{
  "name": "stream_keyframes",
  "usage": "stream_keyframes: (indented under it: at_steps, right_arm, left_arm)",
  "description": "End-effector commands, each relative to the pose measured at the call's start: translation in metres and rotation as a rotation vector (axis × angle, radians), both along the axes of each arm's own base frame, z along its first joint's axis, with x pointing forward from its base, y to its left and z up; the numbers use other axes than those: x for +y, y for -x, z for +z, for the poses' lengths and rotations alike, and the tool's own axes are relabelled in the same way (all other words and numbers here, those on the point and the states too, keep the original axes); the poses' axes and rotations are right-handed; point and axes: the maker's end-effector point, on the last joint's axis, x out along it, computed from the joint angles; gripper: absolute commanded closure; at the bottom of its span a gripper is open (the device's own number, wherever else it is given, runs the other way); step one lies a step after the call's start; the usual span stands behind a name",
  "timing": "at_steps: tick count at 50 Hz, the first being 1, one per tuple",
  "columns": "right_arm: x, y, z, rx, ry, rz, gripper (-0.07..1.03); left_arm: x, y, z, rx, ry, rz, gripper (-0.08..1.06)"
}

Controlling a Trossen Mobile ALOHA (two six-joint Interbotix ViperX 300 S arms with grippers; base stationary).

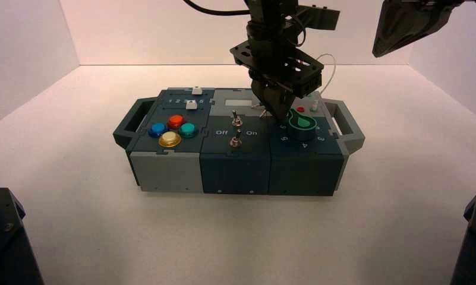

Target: Turn the knob to position 3.

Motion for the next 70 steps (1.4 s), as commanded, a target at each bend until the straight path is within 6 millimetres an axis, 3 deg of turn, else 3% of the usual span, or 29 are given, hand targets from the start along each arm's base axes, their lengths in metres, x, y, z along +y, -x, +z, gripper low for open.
stream_keyframes:
  at_steps: [1, 34, 52, 70]
  right_arm:
    - [-0.004, -0.011, 0.015, -0.047, -0.014, -0.030, 0.99]
    - [-0.007, -0.006, 0.008, 0.017, -0.008, -0.043, 0.98]
    - [-0.002, 0.002, 0.027, -0.051, -0.043, -0.020, 0.98]
    - [-0.002, 0.005, 0.029, -0.055, -0.051, -0.019, 0.99]
  left_arm:
    - [-0.011, -0.003, 0.013, -0.033, 0.023, -0.040, 1.01]
    - [-0.020, -0.001, 0.012, -0.063, -0.010, -0.180, 1.01]
    - [-0.024, -0.003, 0.010, -0.053, -0.038, -0.220, 1.01]
    - [-0.030, -0.006, 0.015, -0.072, -0.040, -0.281, 1.01]
